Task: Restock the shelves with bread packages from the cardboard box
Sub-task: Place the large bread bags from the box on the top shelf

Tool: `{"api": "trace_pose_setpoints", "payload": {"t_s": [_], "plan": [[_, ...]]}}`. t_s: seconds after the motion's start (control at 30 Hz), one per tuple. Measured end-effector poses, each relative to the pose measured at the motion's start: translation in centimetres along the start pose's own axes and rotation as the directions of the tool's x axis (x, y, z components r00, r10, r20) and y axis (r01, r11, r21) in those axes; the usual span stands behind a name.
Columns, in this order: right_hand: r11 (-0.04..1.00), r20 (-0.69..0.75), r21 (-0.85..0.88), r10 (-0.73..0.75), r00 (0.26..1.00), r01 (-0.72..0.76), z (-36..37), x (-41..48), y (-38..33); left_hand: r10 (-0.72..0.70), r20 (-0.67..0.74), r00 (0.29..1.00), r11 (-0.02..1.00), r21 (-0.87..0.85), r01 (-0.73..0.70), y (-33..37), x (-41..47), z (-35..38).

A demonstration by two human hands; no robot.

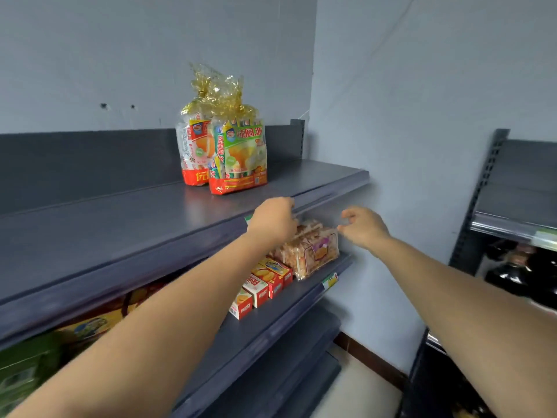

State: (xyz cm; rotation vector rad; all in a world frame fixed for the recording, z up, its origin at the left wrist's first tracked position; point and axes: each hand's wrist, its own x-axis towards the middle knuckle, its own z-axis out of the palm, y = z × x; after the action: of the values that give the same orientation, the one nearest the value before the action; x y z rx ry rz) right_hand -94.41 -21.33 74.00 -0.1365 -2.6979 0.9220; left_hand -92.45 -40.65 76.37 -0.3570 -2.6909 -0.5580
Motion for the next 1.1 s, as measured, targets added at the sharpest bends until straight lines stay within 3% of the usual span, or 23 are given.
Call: {"api": "trace_pose_setpoints", "payload": {"t_s": [0.37, 0.67, 1.1], "plan": [[0.977, 0.067, -0.184, 0.121, 0.99, -0.107, -3.9, -12.6, 8.2, 0.09, 0.281, 0.955, 0.988, 0.095, -0.121, 3.0, -10.2, 5.5], [0.955, 0.167, -0.233, 0.226, 0.96, -0.184, -4.5, -25.4, 13.9, 0.071, 0.431, 0.9, 0.991, 0.069, -0.111, 5.7, -21.9, 7.4], [0.9, 0.173, -0.339, 0.344, 0.923, -0.272, -4.2, -42.5, 15.7, 0.179, 0.533, 0.827, 0.97, 0.043, -0.238, 7.2, -35.6, 6.6]]}}
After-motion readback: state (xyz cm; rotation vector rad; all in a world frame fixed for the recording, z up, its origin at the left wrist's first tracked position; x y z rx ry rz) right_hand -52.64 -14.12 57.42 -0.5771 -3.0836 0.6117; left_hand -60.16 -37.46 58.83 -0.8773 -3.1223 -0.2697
